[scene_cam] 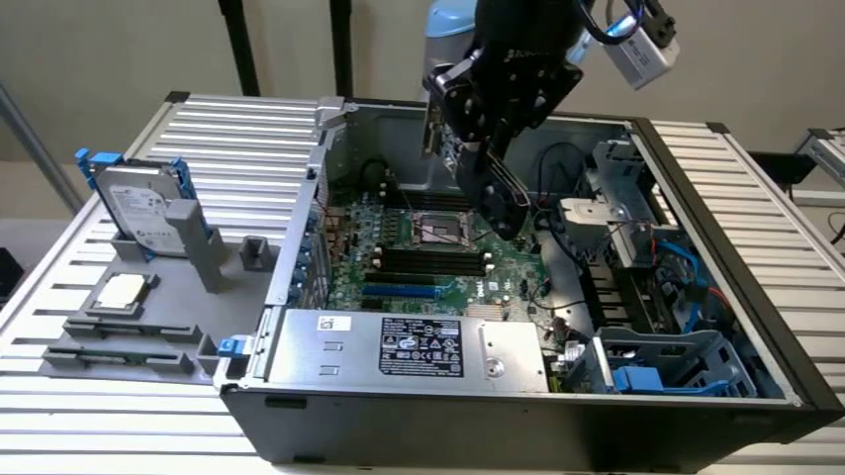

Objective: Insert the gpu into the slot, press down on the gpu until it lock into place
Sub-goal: 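Insert the gpu into the slot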

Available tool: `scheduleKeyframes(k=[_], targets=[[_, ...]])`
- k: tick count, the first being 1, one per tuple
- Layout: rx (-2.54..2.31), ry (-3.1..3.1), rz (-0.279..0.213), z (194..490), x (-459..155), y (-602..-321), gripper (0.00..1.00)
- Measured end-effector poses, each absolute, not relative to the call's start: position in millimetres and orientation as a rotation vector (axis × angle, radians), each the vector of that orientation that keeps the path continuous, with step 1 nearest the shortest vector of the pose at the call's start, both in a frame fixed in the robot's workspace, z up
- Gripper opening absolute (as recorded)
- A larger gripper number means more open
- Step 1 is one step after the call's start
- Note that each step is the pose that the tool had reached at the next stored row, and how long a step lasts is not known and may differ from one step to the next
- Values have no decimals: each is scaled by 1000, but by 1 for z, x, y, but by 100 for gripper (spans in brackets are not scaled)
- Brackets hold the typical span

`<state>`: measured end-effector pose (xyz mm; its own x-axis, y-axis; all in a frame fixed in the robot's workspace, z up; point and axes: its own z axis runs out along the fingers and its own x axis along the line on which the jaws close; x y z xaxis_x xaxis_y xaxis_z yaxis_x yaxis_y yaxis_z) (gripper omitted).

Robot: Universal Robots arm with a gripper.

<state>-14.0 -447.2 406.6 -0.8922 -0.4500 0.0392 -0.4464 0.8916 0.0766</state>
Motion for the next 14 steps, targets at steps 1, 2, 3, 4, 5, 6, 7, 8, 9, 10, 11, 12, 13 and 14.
scheduleKeyframes(k=[1, 2, 3, 4, 5, 6, 7, 8, 9, 10, 11, 12, 13, 14], targets=[[738, -2994, -100, 406, -14, -447, 27], [767, -2986, -99, 406, -14, -447, 27], [793, -2980, -98, 406, -14, -447, 27], [820, -2972, -97, 405, -14, -447, 27], [848, -2964, -96, 405, -14, -447, 27], [874, -2956, -95, 405, -14, -447, 27], [902, -2947, -94, 405, -14, -447, 27], [928, -2939, -93, 404, -14, -447, 27], [954, -2930, -92, 404, -14, -447, 27], [981, -2921, -91, 404, -14, -447, 27], [1008, -2912, -90, 403, -14, -447, 27], [1034, -2903, -90, 403, -14, -447, 27], [1059, -2894, -89, 403, -14, -447, 27], [1087, -2883, -87, 402, -14, -447, 27]])
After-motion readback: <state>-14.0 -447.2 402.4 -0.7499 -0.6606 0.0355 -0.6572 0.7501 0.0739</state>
